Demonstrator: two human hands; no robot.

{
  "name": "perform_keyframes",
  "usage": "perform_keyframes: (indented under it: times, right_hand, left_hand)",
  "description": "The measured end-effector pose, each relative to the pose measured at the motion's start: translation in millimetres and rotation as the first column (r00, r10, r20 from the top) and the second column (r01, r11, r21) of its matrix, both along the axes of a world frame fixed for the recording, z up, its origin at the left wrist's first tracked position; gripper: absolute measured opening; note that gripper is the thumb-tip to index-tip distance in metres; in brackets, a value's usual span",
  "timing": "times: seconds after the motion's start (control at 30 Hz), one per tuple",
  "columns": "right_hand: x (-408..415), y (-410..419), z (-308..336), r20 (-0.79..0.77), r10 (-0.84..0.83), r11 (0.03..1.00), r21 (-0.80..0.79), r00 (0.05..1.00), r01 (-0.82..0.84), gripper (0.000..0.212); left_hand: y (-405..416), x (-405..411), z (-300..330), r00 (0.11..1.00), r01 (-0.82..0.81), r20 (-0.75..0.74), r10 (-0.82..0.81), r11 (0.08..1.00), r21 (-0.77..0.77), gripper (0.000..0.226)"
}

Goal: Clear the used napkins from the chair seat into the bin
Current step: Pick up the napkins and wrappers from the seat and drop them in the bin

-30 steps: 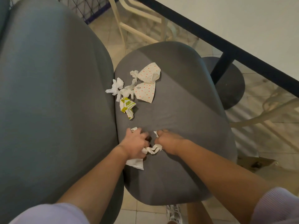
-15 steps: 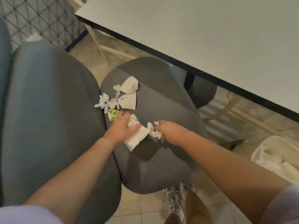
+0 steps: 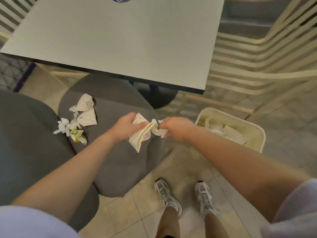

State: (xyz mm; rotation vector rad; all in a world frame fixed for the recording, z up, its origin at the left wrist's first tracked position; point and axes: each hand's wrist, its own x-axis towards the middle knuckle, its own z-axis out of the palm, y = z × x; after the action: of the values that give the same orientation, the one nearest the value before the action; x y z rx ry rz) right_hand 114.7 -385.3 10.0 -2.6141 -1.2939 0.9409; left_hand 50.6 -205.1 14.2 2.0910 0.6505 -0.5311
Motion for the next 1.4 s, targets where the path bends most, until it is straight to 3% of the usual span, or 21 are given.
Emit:
perform_keyframes:
  times: [0.13,0.23,0.3,0.53,0.7,0.77,0.83,0.9,0.97,1.1,1.17,1.27,1.4]
  right_hand:
    - [6.3,-74.4,-6.6,-0.083,-0.224,0.968,0.101,0.971,0.232,0.039]
    - [12.4,-128.0,-20.0,-0.145,-0.484,0.851,0.151,0.863,0.503,0.036]
    - [13.6,-159.1,-30.1,-0.134,-0.585,0.789,0.133,0.8,0.599,0.034]
    - [7.0,-215.2,-78.2,-0.111,-0.575,0.803,-0.264,0.81,0.534,0.042]
    - [14.6,-229.8,-93.1,-0.061,-0.632,0.753,-0.281,0.773,0.594,0.036]
    - [18.0,-234.8,-97.3,-0.046,-0.632,0.745,-0.313,0.774,0.589,0.031]
    - [19.8,-239.1,-101.3,-0.048,-0.638,0.733,-0.345,0.769,0.586,0.028]
    - [21.0,-240.0,-101.8,-0.047,-0.637,0.727,-0.369,0.769,0.579,0.027]
    - [21.8,-238.8,-100.5,-0.033,-0.63,0.728,-0.374,0.776,0.575,0.027]
    - [22.7,-233.8,-95.4,0.003,-0.635,0.729,-0.326,0.772,0.602,0.026]
    - [23.8,-230.0,-90.1,0.039,-0.632,0.733,-0.294,0.774,0.613,0.025]
    - [24.7,-219.4,-74.0,0.112,-0.583,0.776,-0.215,0.805,0.592,0.026]
    - [24.4,-191.1,-50.9,0.096,-0.5,0.848,-0.145,0.86,0.509,0.035]
  left_hand:
    - [-79.9,21.3,1.2,0.999,0.007,0.045,-0.001,0.989,-0.15,0.03]
    - [-128.2,35.4,-3.1,0.996,-0.016,0.082,0.033,0.98,-0.2,0.035]
    - [-152.8,45.6,-8.4,0.991,-0.06,0.101,0.086,0.969,-0.238,0.039]
    - [-212.2,82.1,-30.5,0.93,-0.126,0.308,0.203,0.96,-0.252,0.032]
    - [-248.8,92.3,-58.4,0.892,-0.14,0.388,0.234,0.957,-0.255,0.027]
    - [-261.5,90.1,-78.5,0.911,-0.113,0.379,0.162,0.983,-0.147,0.023]
    - [-269.7,86.2,-101.3,0.919,0.105,0.377,-0.117,0.993,0.054,0.02]
    - [-273.6,81.6,-116.2,0.884,0.352,0.263,-0.386,0.921,0.168,0.017]
    - [-272.0,80.8,-119.9,0.855,0.465,0.144,-0.498,0.859,0.215,0.029]
    - [-259.7,80.9,-111.2,0.833,0.522,0.028,-0.553,0.8,0.295,0.049]
    - [-254.2,79.2,-104.7,0.845,0.489,0.063,-0.531,0.815,0.311,0.052]
    - [-243.0,70.2,-91.5,0.862,0.406,0.161,-0.48,0.846,0.346,0.042]
    - [-215.1,49.3,-78.6,0.875,0.328,0.205,-0.439,0.848,0.417,0.026]
